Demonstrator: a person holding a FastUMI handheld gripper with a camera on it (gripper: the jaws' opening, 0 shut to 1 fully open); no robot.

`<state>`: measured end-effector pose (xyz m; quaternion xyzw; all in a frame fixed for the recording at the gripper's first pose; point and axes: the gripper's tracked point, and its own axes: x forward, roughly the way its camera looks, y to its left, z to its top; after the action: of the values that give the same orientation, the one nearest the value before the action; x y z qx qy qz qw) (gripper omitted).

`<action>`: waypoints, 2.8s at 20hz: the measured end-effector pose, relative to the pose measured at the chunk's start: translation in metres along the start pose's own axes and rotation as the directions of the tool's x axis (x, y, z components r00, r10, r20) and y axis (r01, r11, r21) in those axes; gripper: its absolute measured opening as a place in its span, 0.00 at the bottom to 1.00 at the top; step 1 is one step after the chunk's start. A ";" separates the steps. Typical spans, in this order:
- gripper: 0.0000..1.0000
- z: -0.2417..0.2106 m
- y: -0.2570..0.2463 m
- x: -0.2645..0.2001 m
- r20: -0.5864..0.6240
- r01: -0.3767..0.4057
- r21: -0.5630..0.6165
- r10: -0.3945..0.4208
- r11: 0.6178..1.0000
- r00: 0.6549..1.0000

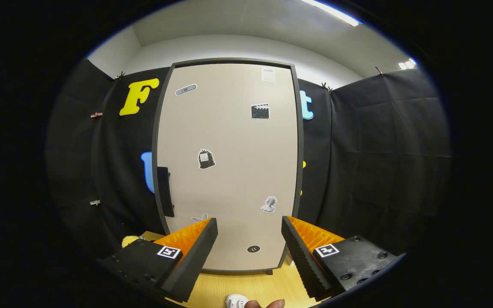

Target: Open the shoe cabinet door, grab the shoes and put them into the shoe cabinet, then close the shoe cabinet door.

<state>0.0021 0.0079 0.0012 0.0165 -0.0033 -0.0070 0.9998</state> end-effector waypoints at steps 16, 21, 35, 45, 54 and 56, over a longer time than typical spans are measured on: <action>0.97 0.027 0.073 0.017 0.039 -0.069 0.047 0.067 0.997 0.997; 0.97 0.034 0.122 0.042 0.070 -0.090 0.036 0.088 0.995 0.994; 0.97 -0.011 0.197 0.137 0.052 -0.061 -0.035 0.063 0.998 0.997; 0.61 -0.035 0.211 0.158 0.002 -0.073 0.005 0.073 0.997 0.997; 0.17 -0.036 0.207 0.147 -0.048 -0.123 0.033 0.124 0.992 0.991; 0.13 -0.033 0.207 0.135 -0.043 -0.147 0.042 0.149 0.988 0.988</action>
<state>0.1398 0.2144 -0.0240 0.0359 0.0187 0.0678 0.9969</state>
